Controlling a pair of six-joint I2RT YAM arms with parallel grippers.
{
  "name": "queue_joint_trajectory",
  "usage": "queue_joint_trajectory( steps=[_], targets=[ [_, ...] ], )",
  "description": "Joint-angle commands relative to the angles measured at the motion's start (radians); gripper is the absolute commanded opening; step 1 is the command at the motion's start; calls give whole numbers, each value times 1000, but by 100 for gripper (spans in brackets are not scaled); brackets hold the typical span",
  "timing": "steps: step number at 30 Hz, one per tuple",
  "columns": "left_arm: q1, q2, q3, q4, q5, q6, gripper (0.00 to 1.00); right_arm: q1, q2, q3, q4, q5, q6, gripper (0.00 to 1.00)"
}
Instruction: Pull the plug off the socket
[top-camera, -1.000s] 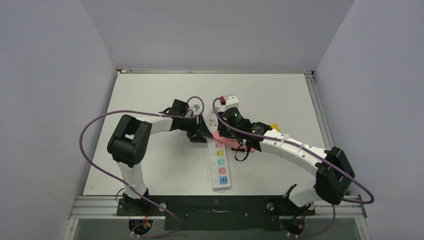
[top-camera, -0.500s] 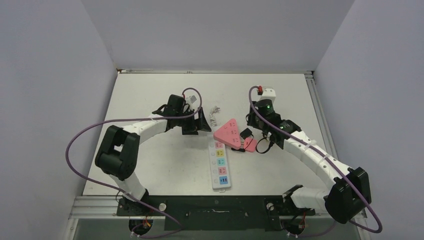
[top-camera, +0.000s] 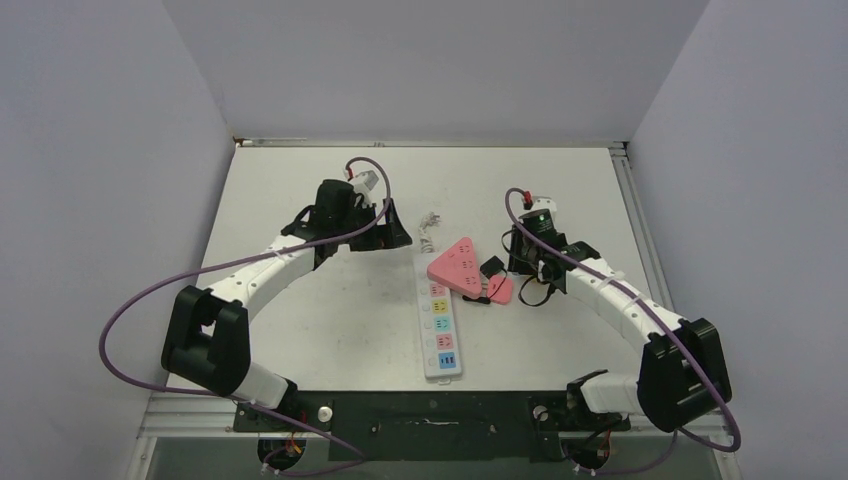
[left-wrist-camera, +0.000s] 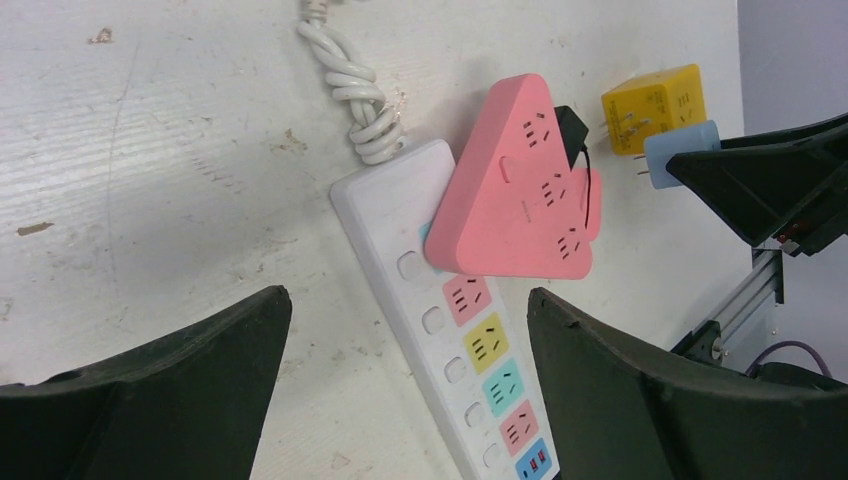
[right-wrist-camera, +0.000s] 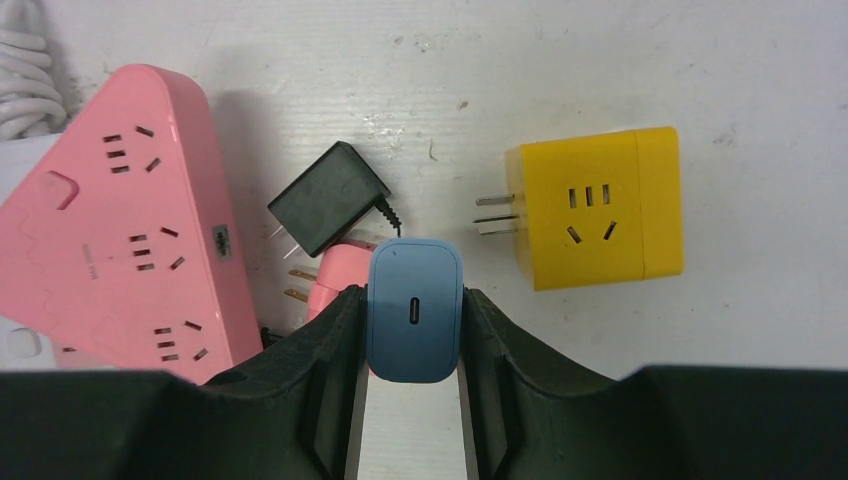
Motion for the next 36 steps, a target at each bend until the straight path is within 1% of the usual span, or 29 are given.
queue_joint_trajectory(
  steps=[1, 8, 11, 15, 20, 23, 26, 34, 36],
  targets=[
    [-3, -52, -4, -20, -61, 34, 85, 4, 44, 5, -4, 52, -13, 9],
    [-3, -39, -6, -18, -45, 19, 85, 34, 127, 20, 3, 83, -9, 12],
    [-3, -33, -7, -15, -33, 14, 85, 40, 151, 24, 4, 120, -9, 17],
    [-3, -32, -7, -14, -32, 12, 85, 41, 182, 27, 7, 136, -10, 22],
    [-3, -33, -8, -16, -40, 12, 85, 44, 203, 32, 11, 141, -10, 33],
    [-3, -31, -7, -17, -39, 12, 85, 47, 202, 33, 15, 143, -13, 37],
    [-3, -26, -6, -20, -39, 9, 85, 53, 195, 35, 19, 134, -18, 50],
    [3, -33, -4, -28, -41, 9, 85, 57, 166, 59, -3, 163, -24, 65],
    [3, -35, -2, -31, -45, 9, 85, 57, 151, 68, -8, 170, -26, 66]
  ],
)
